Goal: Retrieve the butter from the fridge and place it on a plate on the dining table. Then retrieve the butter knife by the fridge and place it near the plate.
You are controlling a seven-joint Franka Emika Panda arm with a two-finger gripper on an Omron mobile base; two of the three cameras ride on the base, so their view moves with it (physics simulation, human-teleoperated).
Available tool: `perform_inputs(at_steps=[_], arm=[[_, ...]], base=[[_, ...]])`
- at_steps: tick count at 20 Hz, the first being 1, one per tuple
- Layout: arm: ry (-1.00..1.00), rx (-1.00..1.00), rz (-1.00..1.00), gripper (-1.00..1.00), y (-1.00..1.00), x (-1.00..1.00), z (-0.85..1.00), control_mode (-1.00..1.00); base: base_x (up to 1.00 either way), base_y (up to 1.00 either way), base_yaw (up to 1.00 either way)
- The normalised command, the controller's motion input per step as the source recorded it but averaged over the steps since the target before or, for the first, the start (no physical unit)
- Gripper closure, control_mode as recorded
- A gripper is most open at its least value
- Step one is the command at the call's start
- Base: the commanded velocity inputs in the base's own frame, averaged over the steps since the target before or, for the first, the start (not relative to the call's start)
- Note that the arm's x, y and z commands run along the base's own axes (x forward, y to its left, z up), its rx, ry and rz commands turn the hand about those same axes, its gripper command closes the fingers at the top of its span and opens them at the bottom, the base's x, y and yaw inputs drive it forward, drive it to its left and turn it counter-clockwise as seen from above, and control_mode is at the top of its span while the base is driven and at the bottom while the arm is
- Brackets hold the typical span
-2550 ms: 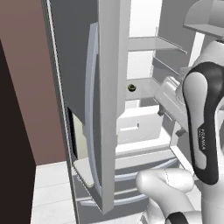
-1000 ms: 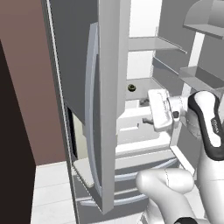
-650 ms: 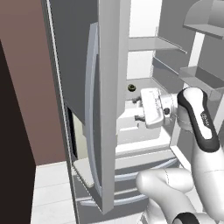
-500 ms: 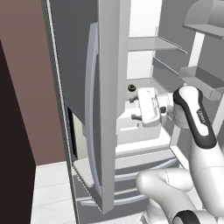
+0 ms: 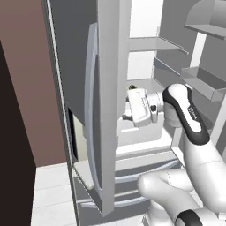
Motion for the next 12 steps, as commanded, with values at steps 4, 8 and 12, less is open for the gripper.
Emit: perform_inputs(at_steps=[4, 8, 12], arm=[[0.04, -0.01, 0.06, -1.00, 0.41, 0.00, 0.00, -1.00], [0.01, -0.04, 0.07, -1.00, 0.42, 0.00, 0.00, -1.00], [0.00, -0.05, 0.06, -1.00, 0.46, -0.06, 0.00, -1.00]], base=[[0.00, 0.00, 0.00], [0.00, 0.00, 0.00], [0.00, 0.00, 0.00]])
